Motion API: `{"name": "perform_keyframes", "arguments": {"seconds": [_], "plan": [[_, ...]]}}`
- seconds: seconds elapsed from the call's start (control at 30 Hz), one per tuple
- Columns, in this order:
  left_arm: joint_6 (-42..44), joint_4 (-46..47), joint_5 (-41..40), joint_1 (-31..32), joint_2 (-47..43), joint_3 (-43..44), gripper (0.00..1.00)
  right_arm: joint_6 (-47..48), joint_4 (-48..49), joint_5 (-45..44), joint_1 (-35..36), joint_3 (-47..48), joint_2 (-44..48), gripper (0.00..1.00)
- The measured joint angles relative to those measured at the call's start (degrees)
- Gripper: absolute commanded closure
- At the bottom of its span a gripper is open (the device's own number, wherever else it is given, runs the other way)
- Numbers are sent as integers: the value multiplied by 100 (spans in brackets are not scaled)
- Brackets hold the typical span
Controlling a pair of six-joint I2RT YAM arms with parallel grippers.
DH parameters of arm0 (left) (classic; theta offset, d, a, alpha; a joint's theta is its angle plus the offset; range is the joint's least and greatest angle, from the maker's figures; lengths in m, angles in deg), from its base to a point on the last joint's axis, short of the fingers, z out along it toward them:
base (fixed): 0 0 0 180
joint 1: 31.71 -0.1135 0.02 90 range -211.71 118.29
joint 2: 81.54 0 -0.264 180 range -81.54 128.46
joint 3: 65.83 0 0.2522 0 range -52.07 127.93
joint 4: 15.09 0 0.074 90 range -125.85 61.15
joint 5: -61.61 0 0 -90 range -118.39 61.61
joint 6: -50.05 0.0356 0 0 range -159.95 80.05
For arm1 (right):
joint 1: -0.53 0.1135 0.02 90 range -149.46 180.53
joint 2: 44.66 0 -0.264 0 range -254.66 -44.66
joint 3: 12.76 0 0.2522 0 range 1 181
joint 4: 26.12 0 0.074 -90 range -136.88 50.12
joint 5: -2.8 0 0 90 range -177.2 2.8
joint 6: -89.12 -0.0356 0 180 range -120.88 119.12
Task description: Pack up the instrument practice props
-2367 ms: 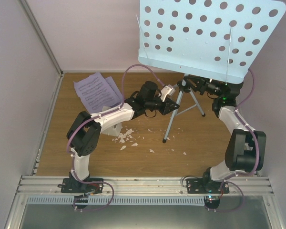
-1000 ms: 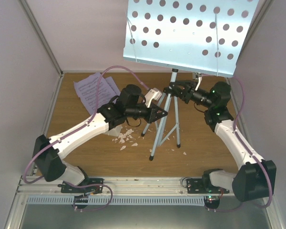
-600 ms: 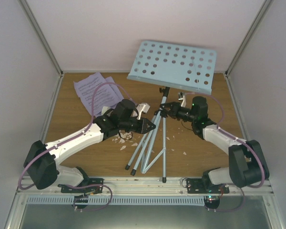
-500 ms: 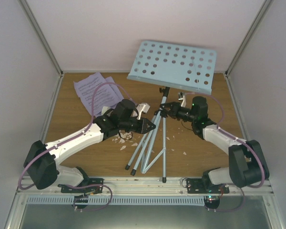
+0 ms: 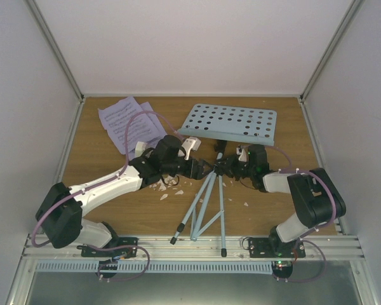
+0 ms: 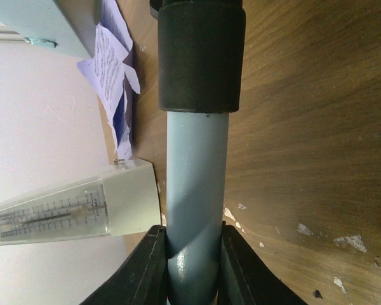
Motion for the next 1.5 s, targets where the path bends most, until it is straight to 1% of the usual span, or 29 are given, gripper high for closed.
{"name": "perform_keyframes", "arguments": {"seconds": [0.2,0.43,0.7,0.87,0.97,1.07,1.3,1.37,1.43,1.5], "plan": [[-26,-68,140,39,643,-7,1,-33,210,-66,0,-42,-20,100],[-31,-634,-17,538,1631,522,1,-125,269,-269,22,-94,-44,100],[-70,-815,-474,883,2153,1141,1,-157,321,-380,39,-179,-105,100],[-70,-863,-866,1082,2365,1187,1,-210,385,-483,90,-275,-111,100],[-59,-898,-1012,1121,2380,1200,2,-256,485,-507,90,-343,-116,97],[-22,-938,-1132,1154,2387,1222,8,-313,612,-529,90,-415,-136,91],[13,-1062,-1517,1250,2428,1294,39,-411,734,-573,109,-476,-203,75],[-260,-1163,-1687,1263,2433,1320,46,-431,807,-610,127,-498,-203,68],[-476,-1298,-1821,1250,2433,1355,52,-409,966,-621,151,-525,-203,64],[-466,-1307,-1845,1246,2437,1364,56,-391,1049,-654,162,-535,-201,60]]}}
